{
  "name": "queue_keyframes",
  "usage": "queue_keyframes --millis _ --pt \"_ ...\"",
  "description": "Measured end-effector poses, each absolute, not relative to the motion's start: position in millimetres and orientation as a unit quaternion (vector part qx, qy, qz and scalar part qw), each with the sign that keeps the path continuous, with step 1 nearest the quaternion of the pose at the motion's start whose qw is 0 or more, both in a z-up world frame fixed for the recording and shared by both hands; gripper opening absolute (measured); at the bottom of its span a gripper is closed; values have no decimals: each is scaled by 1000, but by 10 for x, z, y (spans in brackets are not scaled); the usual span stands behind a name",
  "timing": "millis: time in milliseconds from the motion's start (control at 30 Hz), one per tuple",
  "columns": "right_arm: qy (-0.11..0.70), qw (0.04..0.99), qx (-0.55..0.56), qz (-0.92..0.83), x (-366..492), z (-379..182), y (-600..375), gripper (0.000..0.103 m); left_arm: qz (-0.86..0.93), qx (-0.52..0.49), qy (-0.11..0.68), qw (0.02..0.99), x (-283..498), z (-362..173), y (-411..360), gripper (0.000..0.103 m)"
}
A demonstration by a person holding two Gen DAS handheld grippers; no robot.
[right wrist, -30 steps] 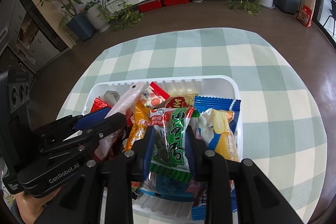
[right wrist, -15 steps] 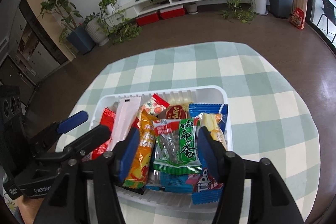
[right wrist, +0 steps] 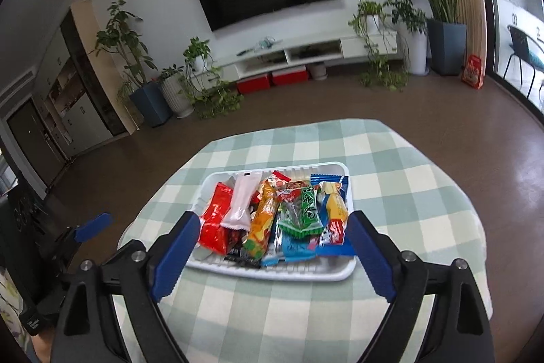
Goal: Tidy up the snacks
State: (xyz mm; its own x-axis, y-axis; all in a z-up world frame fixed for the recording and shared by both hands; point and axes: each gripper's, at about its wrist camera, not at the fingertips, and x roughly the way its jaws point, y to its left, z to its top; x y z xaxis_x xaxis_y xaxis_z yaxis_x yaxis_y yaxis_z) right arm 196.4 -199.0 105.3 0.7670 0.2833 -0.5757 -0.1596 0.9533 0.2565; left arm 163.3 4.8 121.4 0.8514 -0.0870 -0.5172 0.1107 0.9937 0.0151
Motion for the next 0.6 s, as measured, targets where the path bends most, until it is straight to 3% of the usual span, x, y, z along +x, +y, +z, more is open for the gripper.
queue_keyframes --millis 233,600 --pt "285 949 84 109 1235 1160 -1976 96 -9 22 279 960 887 1152 57 103" --pt "303 945 93 79 525 903 -1963 96 -4 -34 326 945 354 915 101 103"
